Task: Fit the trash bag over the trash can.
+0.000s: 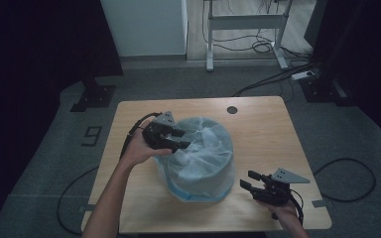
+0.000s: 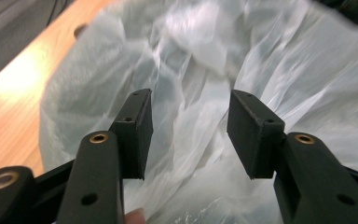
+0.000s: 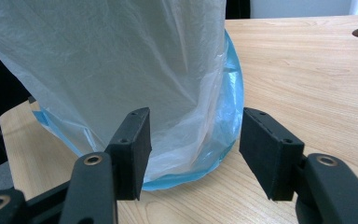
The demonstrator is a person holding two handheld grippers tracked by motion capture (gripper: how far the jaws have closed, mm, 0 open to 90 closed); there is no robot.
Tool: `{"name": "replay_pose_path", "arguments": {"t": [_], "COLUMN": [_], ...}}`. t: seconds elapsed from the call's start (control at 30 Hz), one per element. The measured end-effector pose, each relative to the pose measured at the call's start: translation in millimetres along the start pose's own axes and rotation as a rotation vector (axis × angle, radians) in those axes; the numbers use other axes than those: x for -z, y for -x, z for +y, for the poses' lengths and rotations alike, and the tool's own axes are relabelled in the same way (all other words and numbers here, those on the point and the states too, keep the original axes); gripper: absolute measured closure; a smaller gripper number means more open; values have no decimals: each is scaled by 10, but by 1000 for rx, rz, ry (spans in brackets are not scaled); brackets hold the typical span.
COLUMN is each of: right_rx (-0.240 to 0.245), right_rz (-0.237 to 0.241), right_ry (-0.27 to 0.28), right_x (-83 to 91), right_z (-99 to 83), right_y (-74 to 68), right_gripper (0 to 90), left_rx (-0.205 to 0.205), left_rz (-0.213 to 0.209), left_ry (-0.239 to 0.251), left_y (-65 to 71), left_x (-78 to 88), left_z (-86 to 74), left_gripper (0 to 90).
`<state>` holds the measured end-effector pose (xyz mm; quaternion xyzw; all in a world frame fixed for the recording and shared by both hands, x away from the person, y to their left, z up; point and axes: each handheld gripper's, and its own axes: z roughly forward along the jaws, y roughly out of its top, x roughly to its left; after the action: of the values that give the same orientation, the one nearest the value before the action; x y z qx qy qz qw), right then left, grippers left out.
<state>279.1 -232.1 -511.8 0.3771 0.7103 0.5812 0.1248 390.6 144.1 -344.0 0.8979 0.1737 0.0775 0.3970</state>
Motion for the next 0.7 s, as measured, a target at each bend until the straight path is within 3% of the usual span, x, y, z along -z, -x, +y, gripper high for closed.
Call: {"name": "replay_pose_path", "arguments": {"t": [0.13,0.3,0.5,0.7], "right_rx": [1,-2,-9,-13], "right_rz": [6,7,4,3], "right_ry": [-4,0,4,10], "right_x": [-23,-16,5,33], "right_z": [-5,-3,-8,-12], "right_y": [-9,1,25,28], "right_gripper": [424,424,424,424], "left_rx": [1,-6,-27,-39], "left_rz": [-25,-42,-63,-63], "left_ry": [57,72,44,-30], "left_y": [-15,-38,-23,0], "left_x": [24,-46,-242,-495], "left_z": [83,237,408,520], "left_gripper": [499,500,536,646]}}
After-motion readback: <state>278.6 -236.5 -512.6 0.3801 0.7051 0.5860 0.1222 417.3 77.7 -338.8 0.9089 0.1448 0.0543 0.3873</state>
